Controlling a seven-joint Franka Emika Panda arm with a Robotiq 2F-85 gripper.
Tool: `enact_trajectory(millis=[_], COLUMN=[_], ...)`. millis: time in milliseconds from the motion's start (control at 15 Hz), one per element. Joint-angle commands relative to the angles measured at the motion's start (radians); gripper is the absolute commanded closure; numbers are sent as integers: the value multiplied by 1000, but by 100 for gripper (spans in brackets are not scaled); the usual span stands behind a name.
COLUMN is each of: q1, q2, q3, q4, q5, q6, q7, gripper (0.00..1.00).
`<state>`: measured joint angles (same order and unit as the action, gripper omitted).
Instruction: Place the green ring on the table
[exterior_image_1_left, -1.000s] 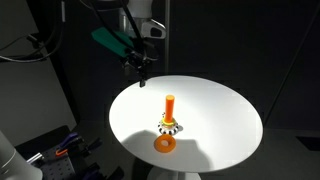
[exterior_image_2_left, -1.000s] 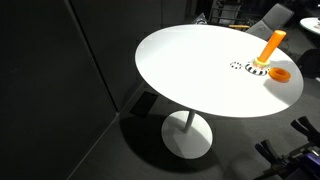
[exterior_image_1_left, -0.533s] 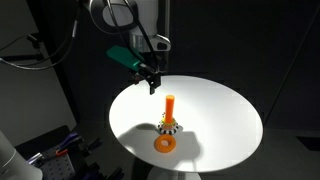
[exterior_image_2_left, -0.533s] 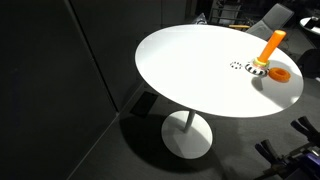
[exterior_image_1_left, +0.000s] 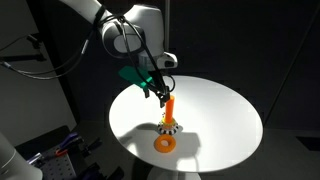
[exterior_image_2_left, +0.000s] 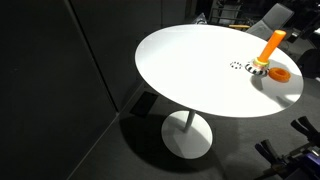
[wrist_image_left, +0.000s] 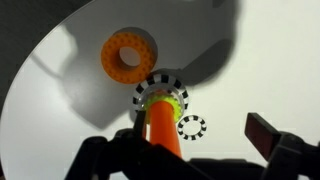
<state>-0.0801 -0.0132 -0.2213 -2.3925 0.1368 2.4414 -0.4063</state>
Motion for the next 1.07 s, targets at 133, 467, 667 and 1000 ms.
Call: enact_trajectory(millis=[133, 467, 667, 1000], q1=[-48, -81, -103, -110], q2=[74, 143, 168, 168], q3=[28, 57, 88, 102], q4=[-20, -32, -34, -31], q5=[18, 37, 56, 26], q6=[155, 284, 326, 304], q7=[7, -14, -20, 8], gripper=[0, 0, 0, 0])
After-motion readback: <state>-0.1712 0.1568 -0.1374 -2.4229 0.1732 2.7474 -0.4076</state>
